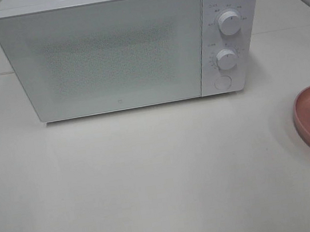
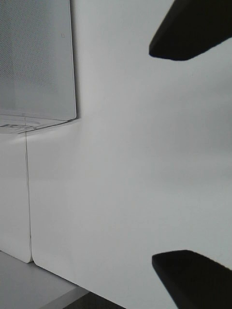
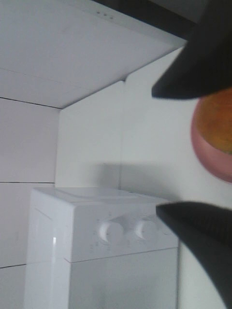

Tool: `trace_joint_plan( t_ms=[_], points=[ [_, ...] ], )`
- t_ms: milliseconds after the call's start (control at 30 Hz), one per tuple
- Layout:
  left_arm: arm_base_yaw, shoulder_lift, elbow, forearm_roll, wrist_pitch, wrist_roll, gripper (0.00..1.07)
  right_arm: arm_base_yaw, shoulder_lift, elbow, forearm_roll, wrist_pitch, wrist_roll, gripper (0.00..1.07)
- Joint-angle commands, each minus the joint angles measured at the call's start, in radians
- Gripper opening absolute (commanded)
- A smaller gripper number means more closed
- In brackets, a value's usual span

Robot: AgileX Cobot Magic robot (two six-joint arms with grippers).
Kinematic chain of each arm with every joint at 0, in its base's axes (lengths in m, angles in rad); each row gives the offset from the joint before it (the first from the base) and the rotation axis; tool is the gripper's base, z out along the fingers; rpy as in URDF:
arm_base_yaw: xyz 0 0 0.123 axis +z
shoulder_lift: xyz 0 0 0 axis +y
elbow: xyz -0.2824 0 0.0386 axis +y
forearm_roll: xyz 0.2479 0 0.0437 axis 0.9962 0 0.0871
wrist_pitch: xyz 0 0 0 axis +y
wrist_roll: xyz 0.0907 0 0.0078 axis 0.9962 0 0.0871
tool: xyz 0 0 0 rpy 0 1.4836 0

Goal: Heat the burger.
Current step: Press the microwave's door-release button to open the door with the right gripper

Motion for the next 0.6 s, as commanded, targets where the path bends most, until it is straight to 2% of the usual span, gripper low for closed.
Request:
trace_joint_plan(
  t_ms=[33, 67, 100, 433, 500, 600],
  points=[
    [-0.003, -0.021, 0.002, -0.006, -0.004, -0.007, 1.02, 0.002, 0.096, 0.047, 0.016, -0.231, 0.005, 0.12],
    [-0.003, -0.021, 0.002, -0.006, -0.004, -0.007, 1.02, 0.002, 0.096, 0.047, 0.016, -0.231, 0.005, 0.12],
    [-0.003, -0.021, 0.002, -0.006, -0.004, -0.007, 1.02, 0.002, 0.164, 0.059, 0.034, -0.317, 0.054, 0.0],
    [-0.003, -0.021, 0.002, -0.006, -0.004, -0.007, 1.02, 0.002, 0.489, 0.105, 0.024, -0.697, 0.04, 0.0],
    [-0.003, -0.021, 0.002, -0.006, -0.004, -0.007, 1.02, 0.002, 0.629, 0.159, -0.003, -0.926, 0.042, 0.0],
    [-0.003, -0.021, 0.002, -0.006, -0.004, -0.007, 1.02, 0.002, 0.669, 0.173, -0.004, -0.98, 0.042, 0.0]
  ],
)
